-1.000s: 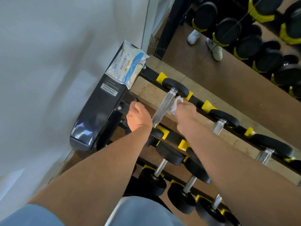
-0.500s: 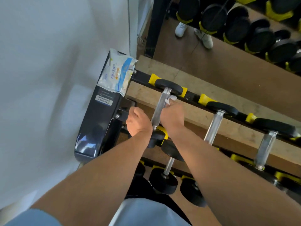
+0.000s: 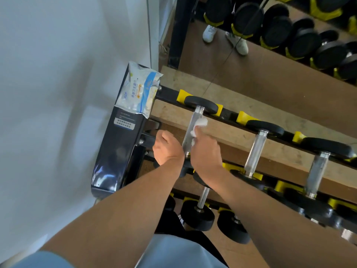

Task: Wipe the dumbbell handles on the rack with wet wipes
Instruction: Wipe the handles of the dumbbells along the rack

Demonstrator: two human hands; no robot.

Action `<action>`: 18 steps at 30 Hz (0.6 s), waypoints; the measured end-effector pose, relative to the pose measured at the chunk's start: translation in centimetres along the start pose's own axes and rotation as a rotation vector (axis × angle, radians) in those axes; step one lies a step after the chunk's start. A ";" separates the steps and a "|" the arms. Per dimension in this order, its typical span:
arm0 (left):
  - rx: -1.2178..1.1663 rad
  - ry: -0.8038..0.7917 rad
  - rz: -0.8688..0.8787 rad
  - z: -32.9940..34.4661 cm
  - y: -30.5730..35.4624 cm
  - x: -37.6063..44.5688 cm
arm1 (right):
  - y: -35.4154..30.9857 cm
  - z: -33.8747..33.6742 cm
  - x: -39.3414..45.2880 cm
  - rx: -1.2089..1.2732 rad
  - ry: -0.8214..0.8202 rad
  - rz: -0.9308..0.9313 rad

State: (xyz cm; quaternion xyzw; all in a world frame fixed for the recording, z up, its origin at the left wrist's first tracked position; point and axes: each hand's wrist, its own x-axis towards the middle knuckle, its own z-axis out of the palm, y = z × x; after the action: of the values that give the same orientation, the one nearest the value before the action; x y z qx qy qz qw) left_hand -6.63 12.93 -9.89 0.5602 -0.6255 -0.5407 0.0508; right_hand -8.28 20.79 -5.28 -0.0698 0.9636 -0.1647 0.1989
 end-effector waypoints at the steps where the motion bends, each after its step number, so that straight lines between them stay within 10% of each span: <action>1: -0.001 0.000 -0.002 0.1 0.0 0.0 | 0.7 0.3 -1.6 -0.111 -0.088 -0.059; 4: 0.006 0.002 -0.009 0.1 0.0 -0.1 | 2.6 -0.8 -3.7 -0.215 -0.295 -0.140; 7: 0.005 -0.013 -0.002 0.0 0.0 -0.1 | 2.1 -2.6 -1.8 0.024 -0.047 -0.093; 11: 0.000 -0.012 0.002 -0.1 0.0 -0.1 | 2.8 -1.9 3.9 -0.246 0.077 -0.555; 18: -0.018 -0.019 -0.026 0.0 -0.1 -0.1 | 6.3 -0.5 0.0 -0.405 -0.162 -0.896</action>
State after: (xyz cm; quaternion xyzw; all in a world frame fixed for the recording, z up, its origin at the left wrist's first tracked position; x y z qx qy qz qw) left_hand -6.51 13.02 -9.87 0.5627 -0.6136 -0.5523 0.0429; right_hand -8.95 26.85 -7.02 -0.5267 0.8330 -0.0373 0.1651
